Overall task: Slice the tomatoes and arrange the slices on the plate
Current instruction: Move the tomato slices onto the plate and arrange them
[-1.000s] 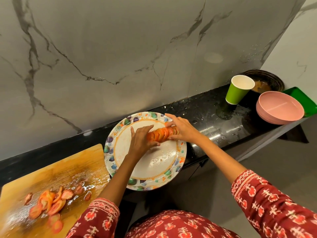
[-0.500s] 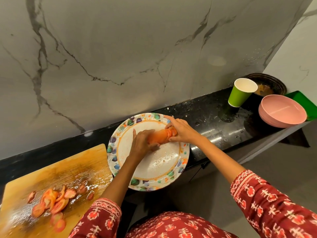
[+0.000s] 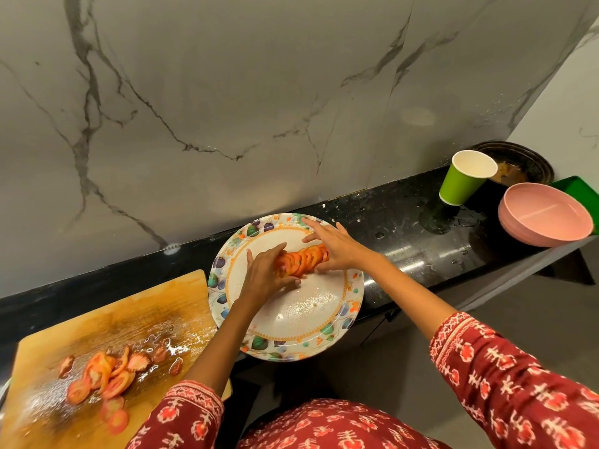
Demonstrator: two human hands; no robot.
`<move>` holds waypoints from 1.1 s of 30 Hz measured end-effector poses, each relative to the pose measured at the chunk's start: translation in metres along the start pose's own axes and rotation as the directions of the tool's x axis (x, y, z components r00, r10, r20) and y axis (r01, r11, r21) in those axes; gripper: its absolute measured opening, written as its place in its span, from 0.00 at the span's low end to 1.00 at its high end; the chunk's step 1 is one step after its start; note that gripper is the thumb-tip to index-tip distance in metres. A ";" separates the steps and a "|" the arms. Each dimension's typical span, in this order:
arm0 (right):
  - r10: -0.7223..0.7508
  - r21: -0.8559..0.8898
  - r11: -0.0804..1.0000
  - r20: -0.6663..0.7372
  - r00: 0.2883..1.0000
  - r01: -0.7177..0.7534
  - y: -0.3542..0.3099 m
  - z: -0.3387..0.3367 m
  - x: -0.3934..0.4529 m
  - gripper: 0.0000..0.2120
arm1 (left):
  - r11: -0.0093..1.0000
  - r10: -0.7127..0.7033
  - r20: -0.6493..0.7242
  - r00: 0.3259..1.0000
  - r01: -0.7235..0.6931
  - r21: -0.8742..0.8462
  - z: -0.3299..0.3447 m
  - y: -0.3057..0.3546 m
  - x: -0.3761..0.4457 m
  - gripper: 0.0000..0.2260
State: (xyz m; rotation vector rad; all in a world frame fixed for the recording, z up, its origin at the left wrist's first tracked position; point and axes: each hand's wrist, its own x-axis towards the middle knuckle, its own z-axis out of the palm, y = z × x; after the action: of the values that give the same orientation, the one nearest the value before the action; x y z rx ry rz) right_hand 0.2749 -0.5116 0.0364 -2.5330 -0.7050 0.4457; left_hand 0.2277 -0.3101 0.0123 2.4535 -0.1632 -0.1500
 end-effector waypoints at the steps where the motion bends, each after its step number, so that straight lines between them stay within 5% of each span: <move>1: -0.005 -0.004 1.000 0.012 1.000 0.005 -0.001 0.001 0.002 0.50 | 1.000 0.001 0.000 1.000 -0.001 0.001 -0.001 -0.002 -0.001 0.36; 33: -0.101 0.017 0.995 -0.016 0.995 0.101 -0.010 0.012 0.003 0.46 | 0.988 -0.064 -0.035 0.997 0.058 -0.142 -0.007 -0.024 -0.018 0.36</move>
State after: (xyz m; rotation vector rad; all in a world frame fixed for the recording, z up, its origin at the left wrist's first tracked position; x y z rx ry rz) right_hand 0.2681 -0.4983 0.0311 -2.4688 -0.8155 0.3955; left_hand 0.2127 -0.2847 0.0038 2.3195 -0.0577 -0.1350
